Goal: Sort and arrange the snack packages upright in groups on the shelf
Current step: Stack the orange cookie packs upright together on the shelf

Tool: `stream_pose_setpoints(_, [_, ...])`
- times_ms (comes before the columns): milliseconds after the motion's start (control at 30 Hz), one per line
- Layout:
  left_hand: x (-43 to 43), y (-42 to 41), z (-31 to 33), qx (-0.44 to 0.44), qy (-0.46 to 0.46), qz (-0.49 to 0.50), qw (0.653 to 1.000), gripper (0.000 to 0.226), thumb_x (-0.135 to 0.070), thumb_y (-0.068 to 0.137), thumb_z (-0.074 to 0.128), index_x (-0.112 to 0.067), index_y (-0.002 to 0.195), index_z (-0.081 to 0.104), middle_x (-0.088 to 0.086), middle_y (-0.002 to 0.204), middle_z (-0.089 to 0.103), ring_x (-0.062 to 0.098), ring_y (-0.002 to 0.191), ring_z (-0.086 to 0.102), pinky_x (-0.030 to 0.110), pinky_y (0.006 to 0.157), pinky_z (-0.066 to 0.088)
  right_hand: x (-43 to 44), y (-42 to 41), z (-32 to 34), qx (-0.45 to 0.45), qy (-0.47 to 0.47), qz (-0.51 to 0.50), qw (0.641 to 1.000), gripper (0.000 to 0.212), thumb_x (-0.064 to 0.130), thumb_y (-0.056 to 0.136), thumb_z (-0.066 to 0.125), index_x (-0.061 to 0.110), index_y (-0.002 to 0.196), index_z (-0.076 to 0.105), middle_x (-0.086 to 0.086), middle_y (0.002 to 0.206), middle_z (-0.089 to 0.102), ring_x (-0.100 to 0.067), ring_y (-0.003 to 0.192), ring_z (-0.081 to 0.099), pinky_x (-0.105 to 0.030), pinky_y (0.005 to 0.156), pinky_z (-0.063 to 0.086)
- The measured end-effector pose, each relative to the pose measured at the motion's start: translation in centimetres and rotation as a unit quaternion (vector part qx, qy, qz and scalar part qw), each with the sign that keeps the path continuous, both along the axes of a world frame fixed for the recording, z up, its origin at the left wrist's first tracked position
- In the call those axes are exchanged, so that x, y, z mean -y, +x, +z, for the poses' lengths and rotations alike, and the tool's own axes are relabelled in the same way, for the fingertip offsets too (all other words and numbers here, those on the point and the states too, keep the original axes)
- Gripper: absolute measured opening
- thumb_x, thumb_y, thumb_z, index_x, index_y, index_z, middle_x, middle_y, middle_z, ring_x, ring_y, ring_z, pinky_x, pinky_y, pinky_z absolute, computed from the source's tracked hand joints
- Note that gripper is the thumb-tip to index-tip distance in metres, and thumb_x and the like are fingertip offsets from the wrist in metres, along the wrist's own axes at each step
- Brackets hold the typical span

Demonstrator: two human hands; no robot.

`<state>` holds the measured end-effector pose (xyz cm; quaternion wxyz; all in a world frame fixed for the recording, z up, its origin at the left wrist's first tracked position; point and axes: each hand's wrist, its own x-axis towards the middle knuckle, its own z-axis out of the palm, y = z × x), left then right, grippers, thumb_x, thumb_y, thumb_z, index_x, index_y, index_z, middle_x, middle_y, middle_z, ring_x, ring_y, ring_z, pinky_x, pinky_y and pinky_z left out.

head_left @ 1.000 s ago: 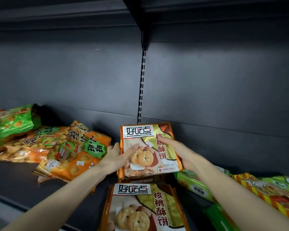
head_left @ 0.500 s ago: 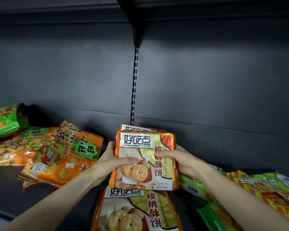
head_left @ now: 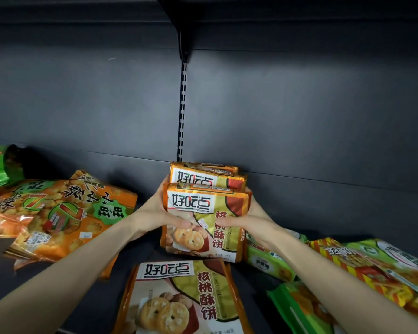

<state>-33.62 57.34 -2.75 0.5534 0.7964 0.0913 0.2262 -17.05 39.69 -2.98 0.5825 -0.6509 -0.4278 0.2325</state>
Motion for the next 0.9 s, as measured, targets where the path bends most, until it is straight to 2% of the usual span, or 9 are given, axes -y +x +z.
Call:
stream_pose_setpoints(133, [-0.9, -0.4, -0.7, -0.042, 0.034, 0.020, 0.998, 0.095, 0.000, 0.053, 0.088, -0.040, 0.123, 0.038, -0.008, 0.112, 0.069, 0.008, 0.109, 0.062, 0.036, 0.097, 0.049, -1.1, -0.5, -0.8, 0.013, -0.023, 0.001, 1.000, 0.123, 0.020, 0.040, 0.091, 0.036, 0.142, 0.025, 0.006, 0.119, 0.066, -0.014, 0.111, 0.063, -0.047, 0.099, 0.048])
stream_pose_setpoints(233, [-2.0, -0.6, -0.8, -0.057, 0.041, 0.014, 0.997, 0.099, -0.007, 0.049, 0.091, -0.043, 0.124, 0.037, -0.007, 0.114, 0.068, 0.009, 0.110, 0.062, 0.038, 0.098, 0.047, -1.9, -0.8, -1.4, 0.026, -0.040, -0.016, 0.999, 0.122, 0.021, 0.042, 0.091, 0.035, 0.143, 0.023, 0.009, 0.119, 0.065, -0.011, 0.111, 0.061, -0.045, 0.102, 0.046])
stream_pose_setpoints(400, [-4.2, 0.5, -1.7, -0.139, 0.095, -0.019, 0.986, 0.109, -0.042, 0.035, 0.096, -0.043, 0.128, 0.039, -0.006, 0.127, 0.058, 0.016, 0.120, 0.054, 0.046, 0.102, 0.044, -1.6, -0.1, -1.0, 0.039, -0.087, -0.008, 0.995, 0.127, 0.018, 0.040, 0.093, 0.032, 0.143, 0.020, 0.005, 0.122, 0.065, -0.013, 0.112, 0.062, -0.045, 0.100, 0.048])
stream_pose_setpoints(500, [-4.4, 0.8, -2.7, -0.168, 0.084, -0.071, 0.980, 0.103, -0.028, 0.041, 0.095, -0.029, 0.130, 0.043, -0.006, 0.120, 0.065, 0.013, 0.113, 0.061, 0.042, 0.098, 0.049, -1.1, 0.2, -1.5, 0.073, -0.141, 0.010, 0.987, 0.132, 0.019, 0.041, 0.096, 0.030, 0.146, 0.017, 0.005, 0.126, 0.062, -0.012, 0.116, 0.060, -0.045, 0.103, 0.045])
stream_pose_setpoints(567, [-4.6, 1.3, -3.0, -0.150, 0.071, -0.082, 0.983, 0.095, -0.013, 0.048, 0.092, -0.024, 0.129, 0.044, -0.005, 0.114, 0.068, 0.011, 0.107, 0.064, 0.037, 0.094, 0.052, -1.0, 0.1, -1.5, 0.085, -0.154, 0.002, 0.984, 0.128, 0.018, 0.045, 0.095, 0.028, 0.146, 0.017, 0.006, 0.126, 0.062, -0.010, 0.115, 0.060, -0.041, 0.102, 0.046])
stream_pose_setpoints(633, [-4.6, 1.8, -3.0, -0.129, 0.060, -0.074, 0.987, 0.092, -0.007, 0.050, 0.090, -0.024, 0.128, 0.044, -0.004, 0.111, 0.069, 0.010, 0.104, 0.065, 0.035, 0.091, 0.054, -0.8, 0.1, -1.1, 0.094, -0.162, -0.024, 0.982, 0.123, 0.014, 0.048, 0.092, 0.027, 0.145, 0.017, 0.006, 0.124, 0.063, -0.008, 0.112, 0.062, -0.036, 0.099, 0.049])
stream_pose_setpoints(767, [-4.8, 2.7, -3.5, -0.082, 0.056, -0.051, 0.994, 0.087, -0.013, 0.046, 0.091, -0.035, 0.118, 0.047, -0.003, 0.112, 0.068, 0.015, 0.107, 0.064, 0.046, 0.095, 0.050, -0.8, 0.2, -0.8, 0.136, -0.171, -0.068, 0.974, 0.126, 0.025, 0.043, 0.095, 0.025, 0.144, 0.020, 0.006, 0.122, 0.063, -0.009, 0.111, 0.062, -0.042, 0.100, 0.048])
stream_pose_setpoints(833, [-4.9, 2.9, -3.5, -0.075, 0.080, -0.025, 0.994, 0.087, -0.026, 0.039, 0.091, -0.039, 0.113, 0.048, -0.005, 0.112, 0.068, 0.015, 0.107, 0.063, 0.046, 0.096, 0.050, -0.9, 0.2, -0.7, 0.155, -0.187, -0.094, 0.966, 0.132, 0.037, 0.036, 0.094, 0.028, 0.144, 0.018, 0.007, 0.121, 0.064, -0.010, 0.111, 0.061, -0.043, 0.102, 0.046])
stream_pose_setpoints(900, [-4.9, 2.8, -3.3, -0.083, 0.125, -0.006, 0.989, 0.084, -0.026, 0.047, 0.091, -0.035, 0.117, 0.046, -0.007, 0.113, 0.067, 0.012, 0.106, 0.062, 0.040, 0.096, 0.050, -0.9, 0.0, -0.4, 0.177, -0.207, -0.117, 0.955, 0.134, 0.051, 0.030, 0.092, 0.030, 0.141, 0.020, 0.009, 0.119, 0.064, -0.011, 0.112, 0.060, -0.043, 0.103, 0.045])
